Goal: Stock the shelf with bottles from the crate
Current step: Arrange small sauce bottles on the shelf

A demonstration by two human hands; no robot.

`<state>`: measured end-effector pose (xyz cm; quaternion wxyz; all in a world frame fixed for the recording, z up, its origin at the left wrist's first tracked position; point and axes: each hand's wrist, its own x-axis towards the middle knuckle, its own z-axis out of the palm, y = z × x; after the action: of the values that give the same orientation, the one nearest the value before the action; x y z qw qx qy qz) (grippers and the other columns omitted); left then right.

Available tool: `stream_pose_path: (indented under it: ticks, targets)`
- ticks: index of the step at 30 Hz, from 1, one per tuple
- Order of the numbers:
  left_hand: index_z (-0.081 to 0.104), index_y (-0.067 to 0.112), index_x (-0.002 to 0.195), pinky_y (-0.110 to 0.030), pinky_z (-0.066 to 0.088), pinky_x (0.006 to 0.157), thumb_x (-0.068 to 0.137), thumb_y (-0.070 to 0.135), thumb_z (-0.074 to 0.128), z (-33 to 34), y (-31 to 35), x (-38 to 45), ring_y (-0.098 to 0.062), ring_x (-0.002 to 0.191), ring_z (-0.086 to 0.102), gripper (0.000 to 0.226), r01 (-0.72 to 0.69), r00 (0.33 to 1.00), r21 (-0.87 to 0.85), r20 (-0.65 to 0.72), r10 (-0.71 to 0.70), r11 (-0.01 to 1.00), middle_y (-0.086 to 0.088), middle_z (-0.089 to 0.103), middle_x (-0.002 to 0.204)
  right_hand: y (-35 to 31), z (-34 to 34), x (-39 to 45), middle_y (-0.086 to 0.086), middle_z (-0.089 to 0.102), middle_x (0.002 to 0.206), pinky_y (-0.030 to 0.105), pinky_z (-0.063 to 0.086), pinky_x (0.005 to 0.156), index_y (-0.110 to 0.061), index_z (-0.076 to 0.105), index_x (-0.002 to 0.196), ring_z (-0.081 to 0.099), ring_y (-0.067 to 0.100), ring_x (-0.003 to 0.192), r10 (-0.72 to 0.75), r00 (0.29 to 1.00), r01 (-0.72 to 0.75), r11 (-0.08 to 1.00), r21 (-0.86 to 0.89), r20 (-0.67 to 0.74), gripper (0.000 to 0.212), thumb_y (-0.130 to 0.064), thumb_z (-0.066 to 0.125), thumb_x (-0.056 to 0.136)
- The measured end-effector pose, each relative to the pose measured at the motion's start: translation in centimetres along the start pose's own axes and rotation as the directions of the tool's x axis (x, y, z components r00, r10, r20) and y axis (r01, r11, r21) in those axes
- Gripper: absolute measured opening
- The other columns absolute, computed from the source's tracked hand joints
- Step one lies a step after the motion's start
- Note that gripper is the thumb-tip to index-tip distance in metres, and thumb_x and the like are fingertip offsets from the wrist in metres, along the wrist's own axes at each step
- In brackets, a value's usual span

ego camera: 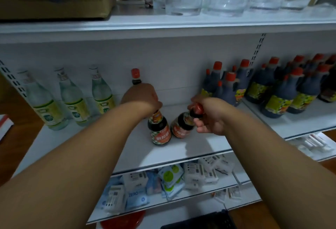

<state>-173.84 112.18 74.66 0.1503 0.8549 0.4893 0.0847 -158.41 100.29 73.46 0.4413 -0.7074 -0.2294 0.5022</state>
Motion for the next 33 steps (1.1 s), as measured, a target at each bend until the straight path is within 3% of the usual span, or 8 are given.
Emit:
stream_pose_path:
  ticks: [5, 9, 13, 20, 26, 28, 30, 33]
  targets:
    - [0.055, 0.019, 0.094, -0.025, 0.031, 0.055, 0.079, 0.041, 0.072, 2.8, -1.2, 0.9, -0.015, 0.08, 0.053, 0.032, -0.022, 0.986, -0.32, -0.166, -0.033, 0.947, 0.009, 0.051, 0.08, -1.5, 1.3, 1.9, 0.008, 0.052, 0.064, 0.025, 0.048, 0.043, -0.012, 0.054, 0.097, 0.048, 0.018, 0.044, -0.036, 0.999, 0.03, 0.991, -0.127, -0.041, 0.053, -0.064, 0.053, 0.087]
    - [0.052, 0.024, 0.103, -0.024, 0.036, 0.073, 0.088, 0.044, 0.065, 5.8, -1.5, 0.1, -0.011, 0.083, 0.052, 0.028, -0.027, 0.98, -0.576, -0.175, -0.091, 0.817, 0.012, 0.054, 0.086, -1.2, 1.1, 3.7, 0.009, 0.057, 0.07, 0.029, 0.049, 0.048, -0.012, 0.056, 0.102, 0.049, 0.019, 0.046, -0.103, 0.988, 0.066, 0.958, -0.278, -0.119, 0.055, -0.061, 0.065, 0.081]
    - [0.052, 0.024, 0.11, -0.023, 0.035, 0.082, 0.095, 0.043, 0.053, 9.5, -2.1, -0.6, -0.014, 0.099, 0.058, 0.024, -0.02, 0.977, -0.793, -0.146, -0.158, 0.609, 0.014, 0.06, 0.094, 1.4, 0.5, 5.9, 0.006, 0.068, 0.085, 0.036, 0.055, 0.067, -0.019, 0.065, 0.097, 0.064, 0.024, 0.073, -0.332, 0.927, 0.155, 0.763, -0.627, -0.174, 0.04, -0.055, 0.068, 0.08]
    - [0.043, 0.037, 0.114, -0.01, 0.035, 0.078, 0.09, 0.028, 0.067, 12.4, -2.2, 0.4, 0.0, 0.092, 0.052, 0.036, -0.085, 0.958, -0.78, -0.235, -0.164, 0.62, 0.018, 0.056, 0.1, 4.6, 0.5, 8.1, 0.008, 0.065, 0.1, 0.032, 0.045, 0.072, -0.013, 0.06, 0.106, 0.062, 0.027, 0.091, -0.615, 0.773, 0.36, 0.625, -0.692, -0.153, 0.032, -0.04, 0.063, 0.089]
    - [0.044, 0.034, 0.109, 0.007, 0.032, 0.066, 0.089, 0.024, 0.069, 13.0, -1.4, 3.5, 0.018, 0.076, 0.05, 0.034, -0.098, 0.94, -0.708, -0.296, -0.168, 0.699, 0.024, 0.052, 0.091, 6.0, -0.6, 10.8, 0.003, 0.062, 0.108, 0.037, 0.05, 0.08, -0.017, 0.053, 0.115, 0.061, 0.024, 0.101, -0.64, 0.759, 0.402, 0.607, -0.685, -0.121, 0.041, -0.034, 0.072, 0.082]
    - [0.047, 0.029, 0.109, -0.002, 0.04, 0.078, 0.082, 0.028, 0.073, 14.5, -1.3, 3.4, 0.008, 0.085, 0.055, 0.037, -0.026, 0.916, -0.711, -0.299, -0.268, 0.703, 0.013, 0.059, 0.098, 7.6, -0.4, 11.6, 0.005, 0.062, 0.112, 0.042, 0.052, 0.085, -0.02, 0.053, 0.116, 0.062, 0.024, 0.104, -0.582, 0.806, 0.399, 0.67, -0.626, -0.109, 0.053, -0.038, 0.077, 0.073]
    - [0.054, 0.023, 0.115, -0.028, 0.052, 0.087, 0.067, 0.042, 0.073, 17.2, -1.6, 3.1, -0.011, 0.1, 0.062, 0.056, 0.076, 0.868, -0.7, -0.304, -0.393, 0.71, 0.003, 0.063, 0.11, 9.1, -0.2, 12.7, 0.002, 0.059, 0.12, 0.043, 0.051, 0.091, -0.026, 0.048, 0.122, 0.06, 0.021, 0.109, -0.559, 0.824, 0.42, 0.717, -0.556, -0.099, 0.066, -0.043, 0.079, 0.067]
    - [0.06, 0.027, 0.116, -0.041, 0.058, 0.08, 0.062, 0.039, 0.078, 20.8, -2.1, 2.5, -0.014, 0.096, 0.067, 0.058, 0.08, 0.848, -0.763, -0.286, -0.447, 0.641, 0.005, 0.067, 0.106, 10.0, 0.1, 14.6, 0.002, 0.058, 0.125, 0.043, 0.05, 0.093, -0.028, 0.046, 0.127, 0.059, 0.023, 0.113, -0.58, 0.802, 0.447, 0.741, -0.501, -0.143, 0.074, -0.039, 0.083, 0.064]
